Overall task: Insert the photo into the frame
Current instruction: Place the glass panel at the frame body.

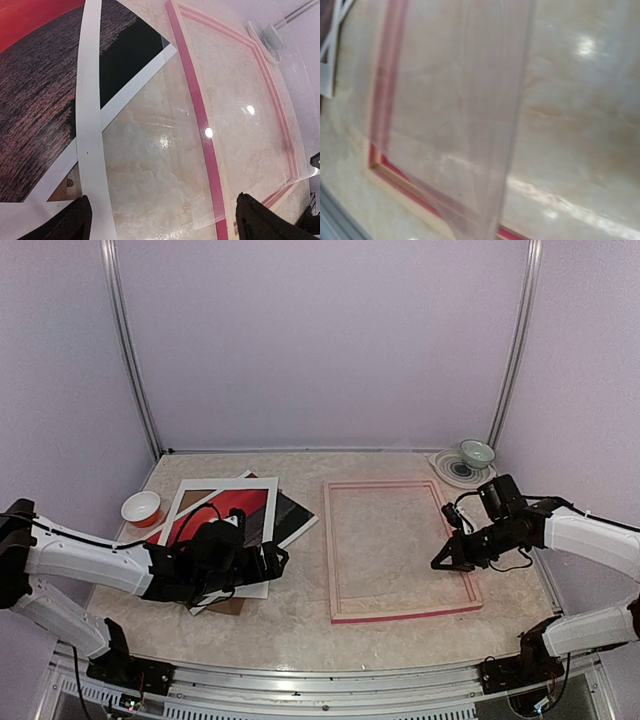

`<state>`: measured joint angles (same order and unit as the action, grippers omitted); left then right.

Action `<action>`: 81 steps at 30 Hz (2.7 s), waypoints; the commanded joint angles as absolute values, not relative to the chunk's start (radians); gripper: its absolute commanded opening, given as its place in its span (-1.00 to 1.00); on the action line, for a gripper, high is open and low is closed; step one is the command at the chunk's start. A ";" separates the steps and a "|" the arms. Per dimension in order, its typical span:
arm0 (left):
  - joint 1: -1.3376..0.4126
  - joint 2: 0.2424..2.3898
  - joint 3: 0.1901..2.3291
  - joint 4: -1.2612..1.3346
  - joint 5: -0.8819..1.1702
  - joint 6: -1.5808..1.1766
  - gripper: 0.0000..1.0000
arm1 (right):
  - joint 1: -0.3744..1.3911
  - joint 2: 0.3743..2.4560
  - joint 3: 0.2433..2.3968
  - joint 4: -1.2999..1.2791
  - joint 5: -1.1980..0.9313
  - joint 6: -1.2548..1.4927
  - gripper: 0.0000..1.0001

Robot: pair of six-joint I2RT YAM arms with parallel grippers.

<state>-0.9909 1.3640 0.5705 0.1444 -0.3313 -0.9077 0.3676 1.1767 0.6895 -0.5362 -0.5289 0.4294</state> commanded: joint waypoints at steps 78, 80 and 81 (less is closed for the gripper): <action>-1.032 1.701 0.833 0.214 -0.303 -0.895 0.95 | 0.326 1.054 0.759 -0.829 -0.241 0.472 -0.86; -1.032 1.692 0.826 0.212 -0.316 -0.903 0.94 | 0.325 1.052 0.758 -0.830 -0.241 0.473 -0.86; -1.032 1.688 0.821 0.211 -0.323 -0.907 0.93 | 0.325 1.051 0.759 -0.831 -0.242 0.473 -0.86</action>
